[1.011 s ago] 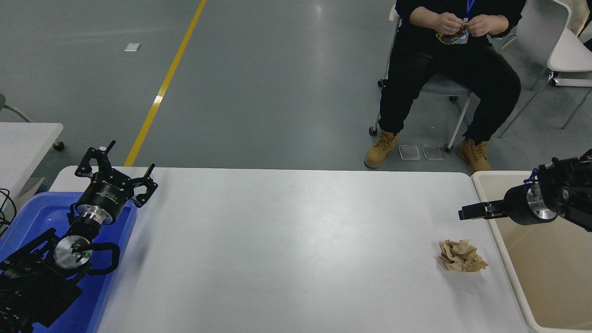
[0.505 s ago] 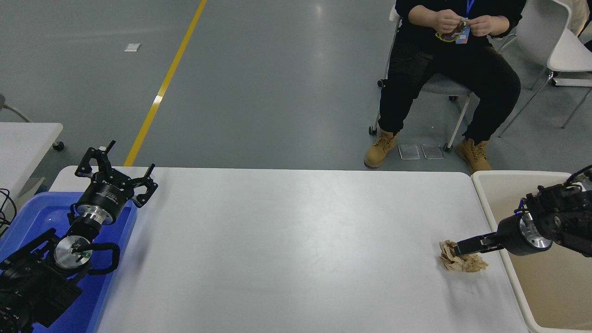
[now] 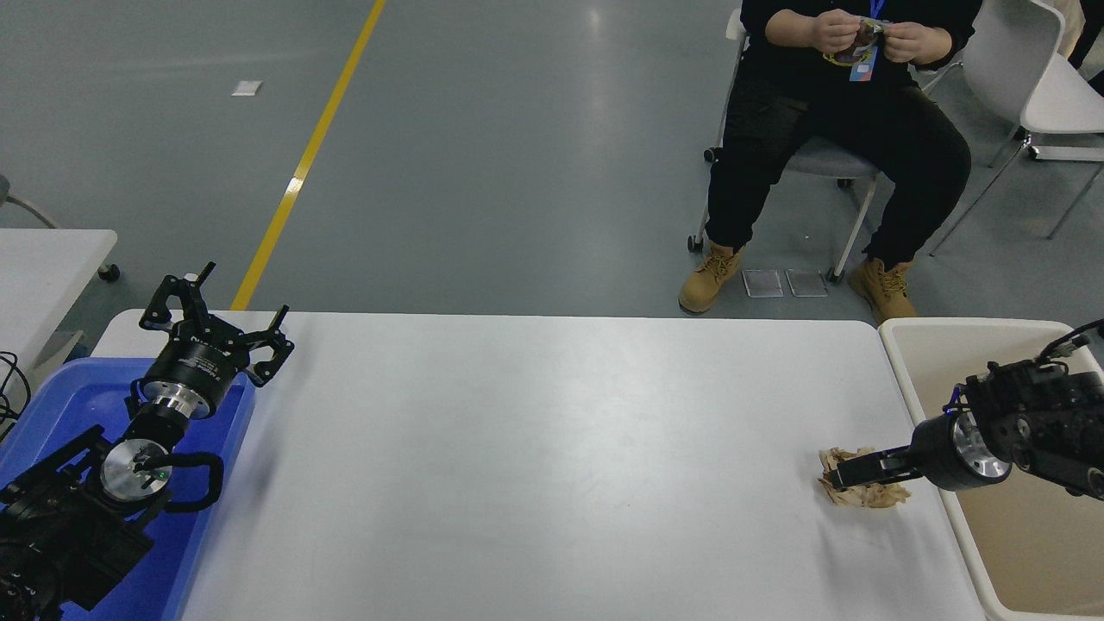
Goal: Clean the table surface
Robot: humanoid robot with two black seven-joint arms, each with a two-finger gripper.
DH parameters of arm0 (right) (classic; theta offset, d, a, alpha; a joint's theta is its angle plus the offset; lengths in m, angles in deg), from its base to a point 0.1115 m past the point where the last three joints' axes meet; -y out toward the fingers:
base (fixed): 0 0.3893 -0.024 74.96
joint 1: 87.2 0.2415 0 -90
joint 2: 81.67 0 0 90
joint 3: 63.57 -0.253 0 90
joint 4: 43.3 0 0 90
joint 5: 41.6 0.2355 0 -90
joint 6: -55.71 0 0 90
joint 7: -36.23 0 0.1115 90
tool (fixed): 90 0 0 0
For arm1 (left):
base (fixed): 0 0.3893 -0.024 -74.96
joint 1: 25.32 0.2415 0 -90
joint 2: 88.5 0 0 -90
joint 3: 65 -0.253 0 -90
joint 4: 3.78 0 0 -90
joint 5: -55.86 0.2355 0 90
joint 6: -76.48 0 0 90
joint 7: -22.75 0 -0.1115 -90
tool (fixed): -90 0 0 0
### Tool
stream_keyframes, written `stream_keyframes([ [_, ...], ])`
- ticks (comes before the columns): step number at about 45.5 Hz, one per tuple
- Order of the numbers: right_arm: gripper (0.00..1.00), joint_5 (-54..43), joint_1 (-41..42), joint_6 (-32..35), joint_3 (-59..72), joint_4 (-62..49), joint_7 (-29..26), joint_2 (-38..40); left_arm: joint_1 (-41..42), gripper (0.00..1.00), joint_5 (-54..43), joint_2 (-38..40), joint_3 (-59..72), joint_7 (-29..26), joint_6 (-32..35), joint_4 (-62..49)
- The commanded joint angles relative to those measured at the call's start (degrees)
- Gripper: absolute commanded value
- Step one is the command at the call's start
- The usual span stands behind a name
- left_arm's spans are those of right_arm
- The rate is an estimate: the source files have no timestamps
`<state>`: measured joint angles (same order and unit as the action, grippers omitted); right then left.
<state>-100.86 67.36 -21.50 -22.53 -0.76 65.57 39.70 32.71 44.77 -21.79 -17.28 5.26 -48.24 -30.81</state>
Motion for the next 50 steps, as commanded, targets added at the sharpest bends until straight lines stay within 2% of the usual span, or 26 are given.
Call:
stream_keyframes([
  [1,0.98,0.1,-2.4,-2.1,-1.1,-3.1,-0.1,-2.4,0.1,1.00,0.0,0.0,0.0,0.0,0.0,0.0],
  [16,0.95,0.5,-7.0,-3.6,-3.2,-12.1,0.0,-7.2,0.0,1.00,0.0,0.0,0.0,0.0,0.0,0.0],
  [23,0.81,0.5,-8.0,-5.8,-3.1,-13.6,0.3,-7.7,0.0,1.00,0.0,0.0,0.0,0.0,0.0,0.0],
  [26,0.70,0.5,-8.1,-5.8,-3.1,-14.1,0.8,-7.7,0.0,1.00,0.0,0.0,0.0,0.0,0.0,0.0],
  [28,0.58,0.5,-8.2,-5.8,-3.1,-14.1,1.3,-7.7,0.0,1.00,0.0,0.0,0.0,0.0,0.0,0.0],
  [31,0.29,0.5,-8.2,-5.8,-3.0,-14.1,2.2,-7.7,0.0,1.00,0.0,0.0,0.0,0.0,0.0,0.0],
  [32,0.22,0.5,-8.2,-5.8,-3.0,-14.1,2.5,-7.7,0.1,1.00,0.0,0.0,0.0,0.0,0.0,0.0],
  [37,0.01,0.5,-8.1,-5.8,-3.1,-14.1,2.7,-7.6,0.0,1.00,0.0,0.0,0.0,0.0,0.0,0.0],
  [50,0.00,0.8,-7.2,-5.7,-3.5,-14.1,3.0,-7.3,0.0,1.00,0.0,0.0,0.0,0.0,0.0,0.0],
])
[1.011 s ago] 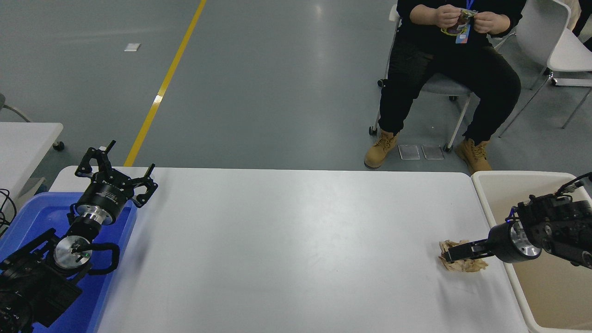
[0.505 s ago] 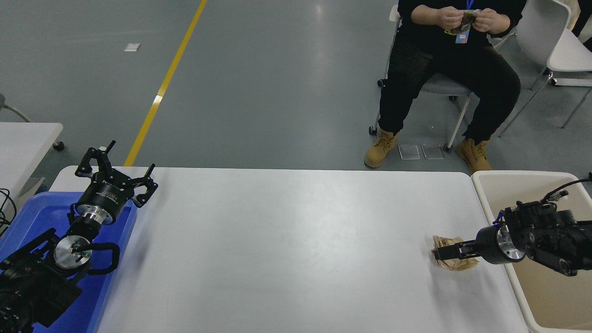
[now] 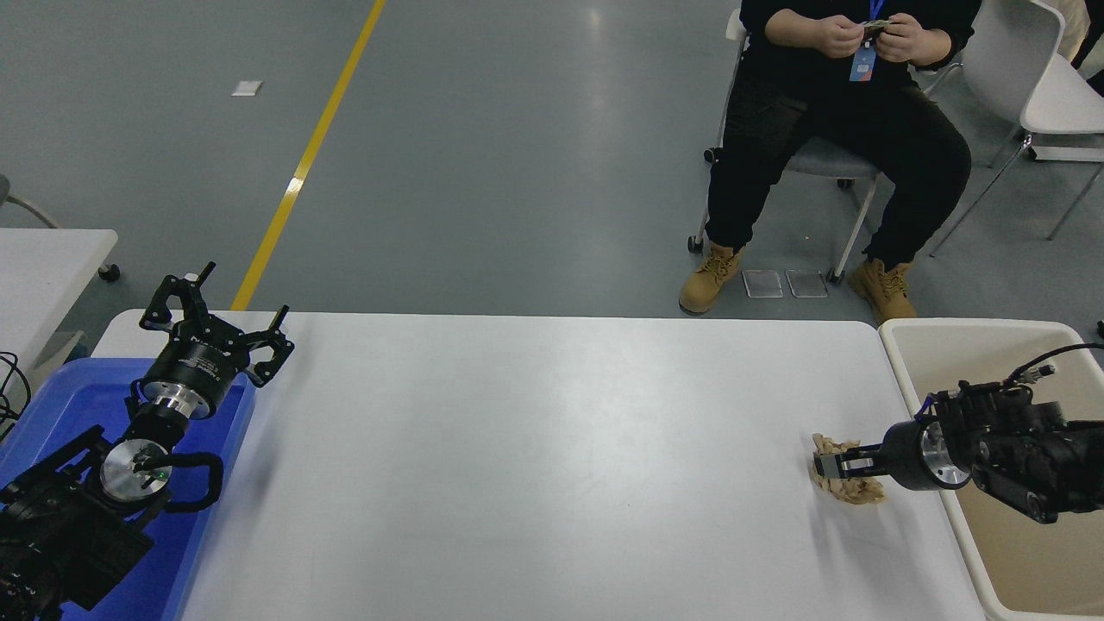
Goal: Clean the table surface
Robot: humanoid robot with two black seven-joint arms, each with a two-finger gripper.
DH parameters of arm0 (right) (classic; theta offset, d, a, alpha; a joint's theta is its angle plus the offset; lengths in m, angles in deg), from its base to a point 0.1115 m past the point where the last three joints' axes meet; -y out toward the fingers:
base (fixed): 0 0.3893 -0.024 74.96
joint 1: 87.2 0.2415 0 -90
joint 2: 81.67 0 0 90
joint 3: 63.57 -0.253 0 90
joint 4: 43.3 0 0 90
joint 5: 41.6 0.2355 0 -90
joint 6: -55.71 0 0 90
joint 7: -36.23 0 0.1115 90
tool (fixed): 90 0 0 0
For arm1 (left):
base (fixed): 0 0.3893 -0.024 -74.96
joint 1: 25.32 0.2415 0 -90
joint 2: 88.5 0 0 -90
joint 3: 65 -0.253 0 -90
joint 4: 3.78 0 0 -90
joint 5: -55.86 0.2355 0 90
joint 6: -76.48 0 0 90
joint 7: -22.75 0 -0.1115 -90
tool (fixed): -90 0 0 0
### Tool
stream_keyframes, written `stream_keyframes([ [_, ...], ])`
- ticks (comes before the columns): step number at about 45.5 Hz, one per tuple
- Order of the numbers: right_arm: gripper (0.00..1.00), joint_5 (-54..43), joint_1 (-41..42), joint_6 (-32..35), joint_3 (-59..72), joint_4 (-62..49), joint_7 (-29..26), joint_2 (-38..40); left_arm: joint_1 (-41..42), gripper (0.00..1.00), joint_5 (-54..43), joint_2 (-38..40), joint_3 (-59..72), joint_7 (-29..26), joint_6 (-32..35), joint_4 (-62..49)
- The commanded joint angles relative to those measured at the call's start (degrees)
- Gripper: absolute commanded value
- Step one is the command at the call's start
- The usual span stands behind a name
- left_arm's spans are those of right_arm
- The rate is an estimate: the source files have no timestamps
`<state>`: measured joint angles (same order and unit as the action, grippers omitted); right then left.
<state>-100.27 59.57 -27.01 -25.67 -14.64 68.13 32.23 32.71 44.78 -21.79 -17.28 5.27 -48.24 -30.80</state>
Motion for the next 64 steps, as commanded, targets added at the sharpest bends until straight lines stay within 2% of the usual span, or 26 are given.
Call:
stream_keyframes([
  [1,0.00,0.2,0.6,-0.2,-0.8,-0.3,0.4,0.2,0.1,1.00,0.0,0.0,0.0,0.0,0.0,-0.1],
  [9,0.00,0.3,0.8,-0.3,-5.6,-0.3,1.8,0.6,0.0,1.00,0.0,0.0,0.0,0.0,0.0,0.0],
  [23,0.00,3.4,2.3,1.0,-23.6,2.1,7.0,4.1,0.0,1.00,-0.1,0.0,0.0,0.0,0.0,-0.1],
  [32,0.00,12.2,2.2,5.3,-33.9,1.7,6.9,5.5,0.0,1.00,-0.1,0.0,0.0,0.0,0.0,-0.1],
  [45,0.00,22.0,1.3,6.5,-44.6,1.1,6.2,5.5,0.0,1.00,-0.1,0.0,0.0,0.0,0.0,0.0],
  [64,0.00,42.5,0.3,6.5,-44.8,-7.5,4.0,5.2,0.0,1.00,0.0,0.0,0.0,0.0,0.0,0.0],
])
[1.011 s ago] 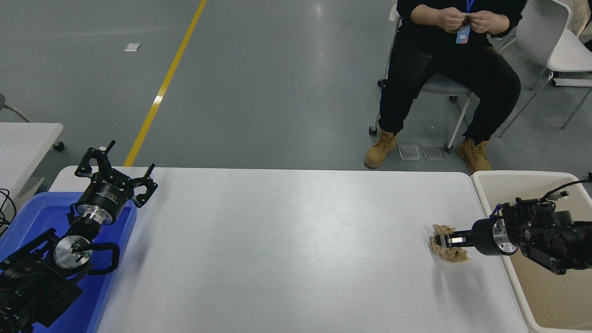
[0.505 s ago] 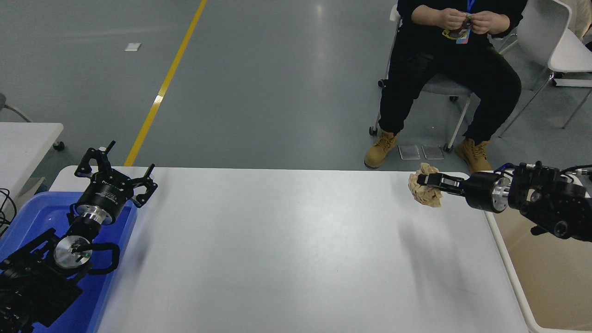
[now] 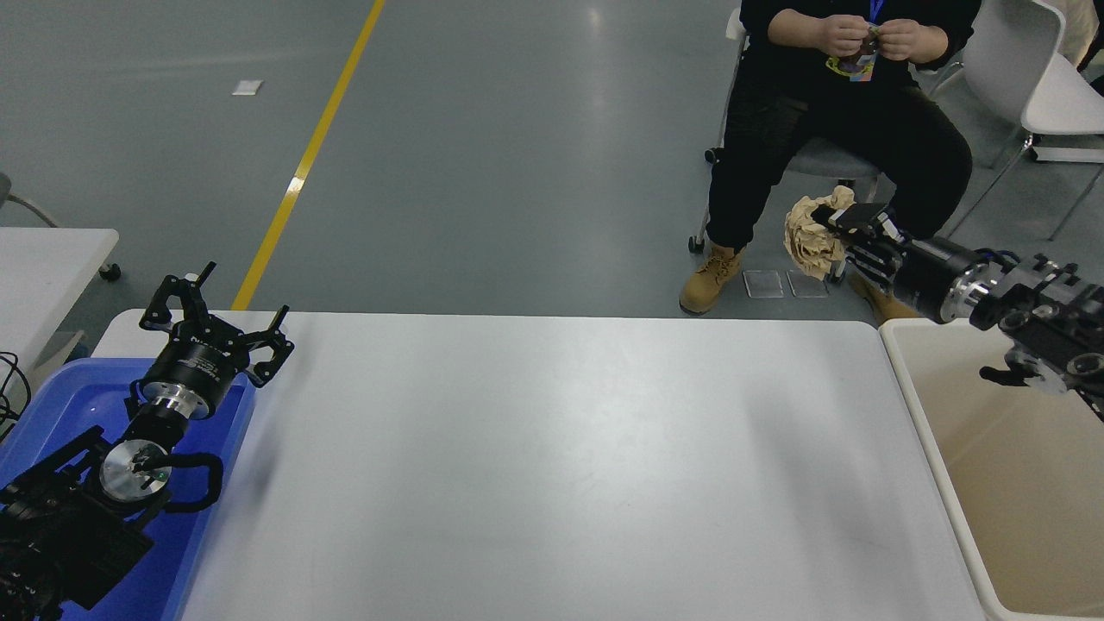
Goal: Clean the table surface
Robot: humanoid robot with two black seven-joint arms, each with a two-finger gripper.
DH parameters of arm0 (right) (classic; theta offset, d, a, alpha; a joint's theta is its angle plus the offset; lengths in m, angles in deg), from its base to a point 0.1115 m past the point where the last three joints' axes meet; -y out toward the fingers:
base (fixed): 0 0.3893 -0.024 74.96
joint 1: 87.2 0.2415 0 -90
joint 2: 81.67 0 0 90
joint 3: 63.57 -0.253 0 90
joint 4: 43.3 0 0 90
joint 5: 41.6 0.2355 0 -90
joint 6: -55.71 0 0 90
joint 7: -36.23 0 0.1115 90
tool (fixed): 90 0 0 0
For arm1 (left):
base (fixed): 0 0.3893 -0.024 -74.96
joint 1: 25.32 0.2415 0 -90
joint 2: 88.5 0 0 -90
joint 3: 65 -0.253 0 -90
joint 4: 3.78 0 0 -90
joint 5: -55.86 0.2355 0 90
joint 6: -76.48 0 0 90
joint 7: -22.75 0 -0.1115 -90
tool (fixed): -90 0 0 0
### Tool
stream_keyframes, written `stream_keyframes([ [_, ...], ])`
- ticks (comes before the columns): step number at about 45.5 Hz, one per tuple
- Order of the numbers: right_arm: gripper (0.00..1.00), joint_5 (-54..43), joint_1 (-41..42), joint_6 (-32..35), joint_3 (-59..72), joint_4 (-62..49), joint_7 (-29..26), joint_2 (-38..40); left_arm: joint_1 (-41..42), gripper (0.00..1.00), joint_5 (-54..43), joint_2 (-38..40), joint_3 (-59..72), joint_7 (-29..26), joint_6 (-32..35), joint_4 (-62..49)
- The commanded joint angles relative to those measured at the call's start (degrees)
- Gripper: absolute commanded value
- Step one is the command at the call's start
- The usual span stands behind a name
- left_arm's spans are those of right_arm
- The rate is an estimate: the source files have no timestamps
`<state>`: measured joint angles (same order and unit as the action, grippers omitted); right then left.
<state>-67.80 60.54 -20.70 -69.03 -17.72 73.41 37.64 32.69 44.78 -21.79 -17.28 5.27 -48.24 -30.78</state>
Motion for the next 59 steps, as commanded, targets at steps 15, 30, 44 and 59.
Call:
stream_keyframes([
  [15,0.00,22.9,-2.7,-0.4,-1.8,-10.6,-8.5,-1.5,0.0,1.00,0.0,0.0,0.0,0.0,0.0,-0.1],
  [30,0.00,25.8,-5.6,-0.5,-9.5,-16.4,-18.4,-3.7,0.0,1.00,0.0,0.0,0.0,0.0,0.0,0.0],
  [44,0.00,28.7,-6.5,-0.5,-12.7,-18.9,-19.7,-3.7,0.1,1.00,-0.1,0.0,0.0,0.0,0.0,0.0],
  [59,0.00,28.8,-8.7,-1.0,-12.8,-22.2,-19.7,-3.9,0.1,1.00,0.0,0.0,0.0,0.0,0.0,0.0],
])
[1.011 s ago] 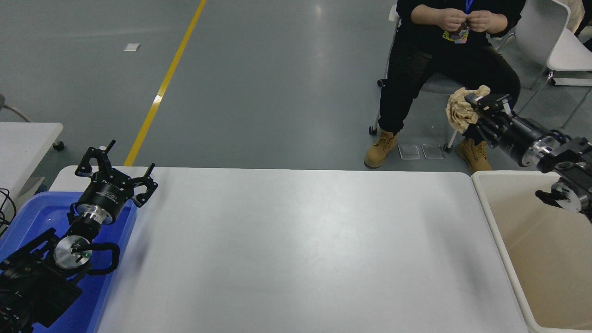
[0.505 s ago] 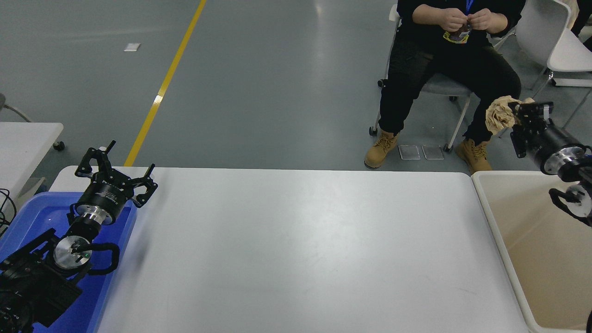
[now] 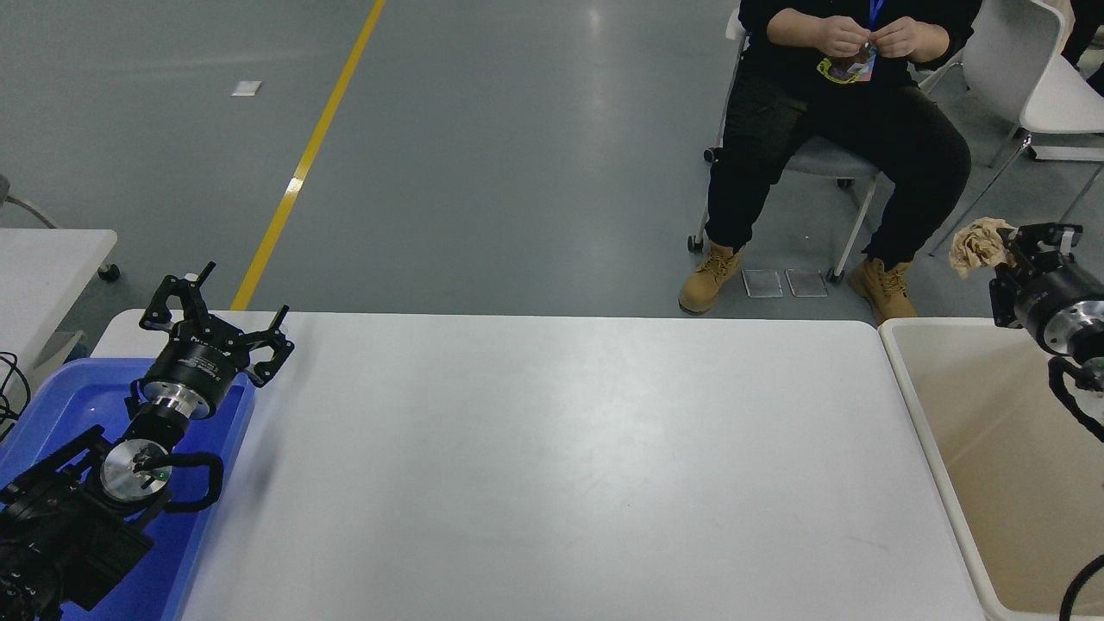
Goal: Clean the table surface
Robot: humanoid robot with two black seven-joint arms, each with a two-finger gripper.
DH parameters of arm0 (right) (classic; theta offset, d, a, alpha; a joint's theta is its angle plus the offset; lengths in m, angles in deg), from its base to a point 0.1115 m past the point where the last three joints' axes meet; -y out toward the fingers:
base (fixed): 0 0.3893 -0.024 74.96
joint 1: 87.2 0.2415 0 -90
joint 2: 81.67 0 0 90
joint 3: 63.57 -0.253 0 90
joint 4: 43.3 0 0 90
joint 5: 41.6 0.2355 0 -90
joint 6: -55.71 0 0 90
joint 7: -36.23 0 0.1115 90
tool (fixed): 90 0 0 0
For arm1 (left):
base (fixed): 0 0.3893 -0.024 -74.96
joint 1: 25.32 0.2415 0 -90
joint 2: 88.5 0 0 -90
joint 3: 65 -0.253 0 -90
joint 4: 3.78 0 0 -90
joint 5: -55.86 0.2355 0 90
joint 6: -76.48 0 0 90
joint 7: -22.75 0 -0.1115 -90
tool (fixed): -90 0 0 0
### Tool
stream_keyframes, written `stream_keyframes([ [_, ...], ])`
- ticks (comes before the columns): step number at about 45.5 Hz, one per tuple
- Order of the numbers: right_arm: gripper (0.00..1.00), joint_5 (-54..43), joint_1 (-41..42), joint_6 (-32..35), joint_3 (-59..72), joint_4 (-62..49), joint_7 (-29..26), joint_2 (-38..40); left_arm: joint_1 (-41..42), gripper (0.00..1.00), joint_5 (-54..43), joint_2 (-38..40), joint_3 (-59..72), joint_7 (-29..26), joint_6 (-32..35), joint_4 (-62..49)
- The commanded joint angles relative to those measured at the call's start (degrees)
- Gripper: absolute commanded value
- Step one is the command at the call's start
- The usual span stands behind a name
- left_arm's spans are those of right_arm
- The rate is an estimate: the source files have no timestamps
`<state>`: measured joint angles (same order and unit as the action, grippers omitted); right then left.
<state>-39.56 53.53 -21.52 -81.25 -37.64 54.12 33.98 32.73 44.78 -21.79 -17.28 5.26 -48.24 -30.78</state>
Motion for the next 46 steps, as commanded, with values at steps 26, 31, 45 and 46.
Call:
stream_keyframes([
  [26,0.00,-5.4,-5.7,-4.8,21.9,-4.0,0.1,0.0,0.0,1.00,0.0,0.0,0.0,0.1,0.0,0.0],
  [31,0.00,-5.9,-6.2,-4.9,27.8,-5.2,0.0,-0.1,0.1,1.00,0.0,0.0,0.0,0.0,0.0,0.0],
  [45,0.00,-14.3,-8.5,-5.5,42.5,-5.7,-0.3,0.1,0.1,1.00,0.0,0.0,0.0,0.0,0.0,0.0],
  [46,0.00,-14.8,-8.5,-5.5,43.1,-5.7,-0.3,0.1,0.0,1.00,-0.1,0.0,0.0,0.0,0.0,0.0],
])
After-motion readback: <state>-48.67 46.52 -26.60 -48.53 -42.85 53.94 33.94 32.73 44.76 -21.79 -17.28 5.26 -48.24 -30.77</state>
